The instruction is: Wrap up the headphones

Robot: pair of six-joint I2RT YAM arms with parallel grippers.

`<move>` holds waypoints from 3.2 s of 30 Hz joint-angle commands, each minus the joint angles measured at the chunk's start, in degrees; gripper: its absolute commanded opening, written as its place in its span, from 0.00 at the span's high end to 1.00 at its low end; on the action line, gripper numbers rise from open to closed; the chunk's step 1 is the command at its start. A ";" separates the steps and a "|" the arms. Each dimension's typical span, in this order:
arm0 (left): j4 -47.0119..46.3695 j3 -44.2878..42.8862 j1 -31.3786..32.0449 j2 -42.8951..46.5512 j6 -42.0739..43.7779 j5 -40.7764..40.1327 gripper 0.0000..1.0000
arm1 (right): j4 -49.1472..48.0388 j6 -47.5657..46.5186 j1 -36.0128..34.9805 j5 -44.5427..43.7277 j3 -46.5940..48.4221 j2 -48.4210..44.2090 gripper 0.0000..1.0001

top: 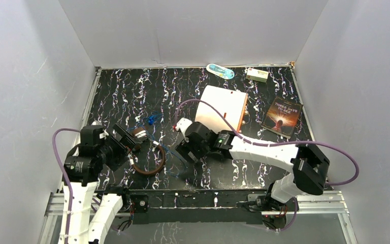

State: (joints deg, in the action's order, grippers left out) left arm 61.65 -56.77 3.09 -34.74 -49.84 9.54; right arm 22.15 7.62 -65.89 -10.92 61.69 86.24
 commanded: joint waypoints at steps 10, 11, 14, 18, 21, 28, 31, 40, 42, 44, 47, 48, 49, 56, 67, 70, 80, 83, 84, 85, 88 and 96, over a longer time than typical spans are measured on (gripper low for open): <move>2.30 2.22 -0.43 0.42 -5.50 -6.29 0.02 | -9.71 -5.20 7.47 10.30 -5.22 -7.05 0.04; 2.42 0.81 -0.45 0.69 -4.85 -7.23 0.02 | -11.13 -6.22 6.30 12.36 -5.26 -6.82 0.04; 2.34 -1.78 -0.46 1.30 -4.31 -8.01 0.02 | -13.25 -6.83 4.25 13.97 -3.59 -4.30 0.03; 3.41 -3.29 -0.45 0.53 -4.61 -8.46 0.02 | -11.41 0.87 4.13 11.81 4.43 4.36 0.03; 4.66 -7.61 -0.44 -0.90 -2.82 -13.55 0.02 | -10.42 9.14 3.79 12.00 11.66 13.02 0.08; 6.78 -12.71 -0.44 -1.33 0.97 -13.73 0.02 | -4.53 14.85 2.17 7.86 28.13 29.39 0.19; 7.60 -11.96 -0.46 0.29 1.71 -14.36 0.02 | -3.92 16.30 1.29 7.72 30.78 32.17 0.26; 8.14 -12.77 -0.43 2.88 3.41 -12.72 0.02 | 0.85 17.37 -1.18 0.44 38.77 40.14 0.40; 8.14 -13.06 -0.46 3.44 3.62 -12.28 0.02 | 0.11 18.55 -1.26 -0.37 38.73 40.81 0.43; 7.76 -13.92 -0.46 3.95 4.02 -11.39 0.02 | 0.28 21.02 -1.26 -1.06 38.81 40.54 0.65; 6.63 -18.08 -0.41 2.61 5.84 -7.40 0.02 | 0.02 28.74 -1.05 -0.98 36.50 30.71 1.00; 5.91 -19.62 -0.46 1.63 5.50 -5.71 0.02 | -3.04 34.96 0.27 -1.53 33.33 25.87 1.00; 4.73 -20.36 -0.45 0.97 4.19 -3.87 0.02 | -5.55 39.18 1.14 -1.76 30.50 22.62 1.00; 2.11 -18.28 -0.44 -2.68 -1.72 -4.67 0.02 | -21.37 64.99 2.17 -10.91 18.03 14.02 1.00; -11.84 -3.04 -0.45 -3.82 1.55 6.88 0.04 | -20.41 70.32 2.09 -11.17 17.88 14.75 1.00; -14.12 -0.31 -0.38 -5.35 1.55 4.99 0.08 | -19.65 72.30 2.08 -10.70 17.85 14.87 1.00; -24.17 5.54 -0.46 -10.84 2.92 3.74 0.28 | -16.20 75.38 0.21 -12.00 20.68 16.49 1.00; -25.04 6.57 -0.46 -9.10 2.99 2.12 0.41 | -12.86 76.95 -0.57 -14.38 22.45 17.09 1.00; -25.52 6.92 -0.46 -8.51 3.06 2.43 0.44 | -12.64 77.39 -0.82 -15.10 22.47 17.01 1.00; -26.05 7.54 -0.46 -7.94 2.95 2.88 0.45 | -12.58 77.79 -0.94 -15.52 22.47 17.04 1.00; -27.90 9.88 -0.41 -7.25 2.99 5.04 0.40 | -11.61 79.04 -0.99 -15.17 23.60 17.80 1.00; -31.86 12.77 -0.46 -5.34 2.94 8.03 0.67 | -11.82 81.42 -1.17 -12.69 25.86 19.71 1.00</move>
State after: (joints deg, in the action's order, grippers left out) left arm 32.84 -44.16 3.09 -41.60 -47.66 15.59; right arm 12.93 86.04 -67.00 -22.76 82.81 105.71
